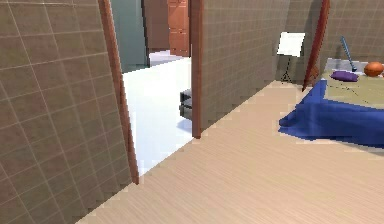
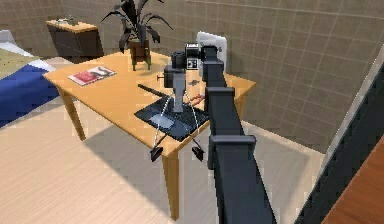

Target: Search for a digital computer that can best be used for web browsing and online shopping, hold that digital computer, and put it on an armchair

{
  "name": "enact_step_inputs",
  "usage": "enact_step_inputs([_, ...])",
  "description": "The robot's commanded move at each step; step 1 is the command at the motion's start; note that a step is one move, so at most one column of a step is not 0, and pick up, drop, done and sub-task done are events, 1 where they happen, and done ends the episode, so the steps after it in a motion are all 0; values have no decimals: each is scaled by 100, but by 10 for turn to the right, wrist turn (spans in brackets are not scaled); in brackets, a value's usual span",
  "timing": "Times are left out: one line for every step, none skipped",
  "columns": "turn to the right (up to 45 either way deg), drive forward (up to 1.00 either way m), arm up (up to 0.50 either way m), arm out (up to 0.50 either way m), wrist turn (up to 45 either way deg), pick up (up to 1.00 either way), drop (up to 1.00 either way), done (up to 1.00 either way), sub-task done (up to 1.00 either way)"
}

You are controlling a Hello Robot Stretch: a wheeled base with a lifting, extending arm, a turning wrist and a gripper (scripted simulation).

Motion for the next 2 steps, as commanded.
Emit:
enact_step_inputs([0, 0, 0, 0, 450, 0, 0, 0, 0])
enact_step_inputs([0, 0, 0, 0, 450, 0, 0, 0, 0])
